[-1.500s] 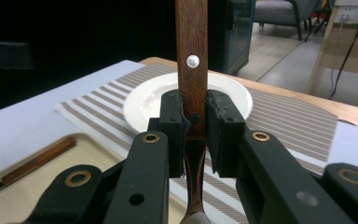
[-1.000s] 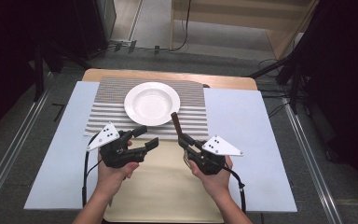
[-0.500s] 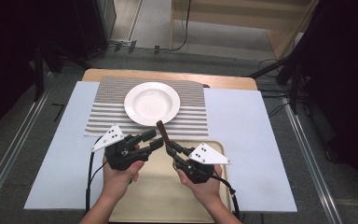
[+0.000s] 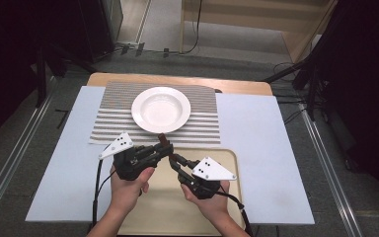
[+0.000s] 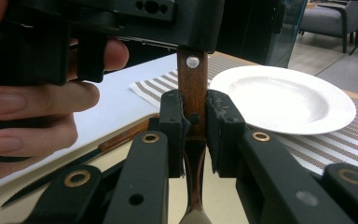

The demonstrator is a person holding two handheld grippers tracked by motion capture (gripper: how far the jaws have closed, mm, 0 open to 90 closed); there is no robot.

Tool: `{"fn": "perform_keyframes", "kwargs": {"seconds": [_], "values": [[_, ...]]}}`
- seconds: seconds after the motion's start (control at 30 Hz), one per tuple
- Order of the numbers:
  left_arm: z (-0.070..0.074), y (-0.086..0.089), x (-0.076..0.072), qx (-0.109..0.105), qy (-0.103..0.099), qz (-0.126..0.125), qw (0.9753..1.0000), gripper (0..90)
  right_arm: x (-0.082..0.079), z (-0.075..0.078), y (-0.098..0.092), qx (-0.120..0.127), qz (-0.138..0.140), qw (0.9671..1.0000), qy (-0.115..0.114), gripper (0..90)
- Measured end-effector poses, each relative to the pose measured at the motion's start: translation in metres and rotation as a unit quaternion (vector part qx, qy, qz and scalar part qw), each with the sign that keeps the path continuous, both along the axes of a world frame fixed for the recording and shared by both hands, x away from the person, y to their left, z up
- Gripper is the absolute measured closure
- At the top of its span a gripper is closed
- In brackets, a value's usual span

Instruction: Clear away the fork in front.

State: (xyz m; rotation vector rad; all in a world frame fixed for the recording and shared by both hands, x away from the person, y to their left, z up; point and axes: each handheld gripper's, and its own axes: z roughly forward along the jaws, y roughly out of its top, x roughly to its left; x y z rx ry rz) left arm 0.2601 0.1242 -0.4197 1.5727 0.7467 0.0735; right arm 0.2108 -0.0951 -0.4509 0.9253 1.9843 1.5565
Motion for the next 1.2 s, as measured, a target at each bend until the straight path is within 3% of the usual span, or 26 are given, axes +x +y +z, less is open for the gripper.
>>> {"fn": "perform_keyframes", "kwargs": {"seconds": [0.23, 0.33, 0.43, 0.47, 0.57, 0.6, 0.63, 0.73, 0.83, 0.9, 0.97, 1.1, 1.2], "values": [[0.001, 0.004, 0.001, -0.013, 0.009, -0.006, 0.9999, 79.2, 0.001, -0.002, 0.003, 0.007, 0.003, 1.0000, -0.007, 75.1], [0.002, 0.010, 0.003, -0.020, 0.010, -0.005, 0.9997, 79.3, 0.004, -0.003, 0.004, 0.020, 0.017, 0.9992, -0.028, 54.7], [0.004, 0.016, 0.004, -0.024, 0.010, -0.002, 0.9997, 79.3, 0.007, -0.004, 0.000, 0.033, 0.029, 0.9979, -0.049, 42.1], [0.004, 0.017, 0.004, -0.025, 0.009, -0.001, 0.9997, 79.3, 0.007, -0.004, -0.003, 0.030, 0.022, 0.9976, -0.059, 40.1], [0.005, 0.022, 0.006, -0.024, 0.010, 0.001, 0.9997, 79.4, 0.007, -0.001, -0.015, 0.028, 0.006, 0.9986, -0.044, 36.4], [0.005, 0.024, 0.006, -0.025, 0.011, 0.003, 0.9996, 79.4, 0.006, 0.001, -0.024, 0.022, -0.015, 0.9986, -0.046, 31.5], [0.005, 0.025, 0.006, -0.022, 0.010, 0.004, 0.9997, 79.4, 0.006, 0.001, -0.024, 0.022, -0.015, 0.9986, -0.046, 31.5], [0.006, 0.029, 0.006, -0.024, 0.013, 0.003, 0.9996, 79.4, 0.006, 0.003, -0.038, 0.025, -0.037, 0.9981, -0.043, 18.1], [0.007, 0.032, 0.006, -0.026, 0.018, 0.002, 0.9995, 79.4, 0.005, 0.004, -0.054, 0.025, -0.049, 0.9976, -0.041, 10.3], [0.007, 0.035, 0.007, -0.023, 0.018, -0.001, 0.9996, 79.4, 0.004, 0.003, -0.066, 0.027, -0.057, 0.9971, -0.041, 9.9], [0.007, 0.037, 0.007, -0.022, 0.017, -0.002, 0.9996, 79.4, 0.004, 0.003, -0.078, 0.030, -0.067, 0.9965, -0.039, 0.1], [0.007, 0.043, 0.007, -0.025, 0.020, -0.004, 0.9995, 79.4, 0.002, 0.001, -0.103, 0.038, -0.089, 0.9946, -0.037, 0.0], [0.007, 0.048, 0.008, -0.029, 0.025, -0.008, 0.9993, 79.5, -0.001, -0.001, -0.121, 0.030, -0.112, 0.9924, -0.041, 0.0]]}}
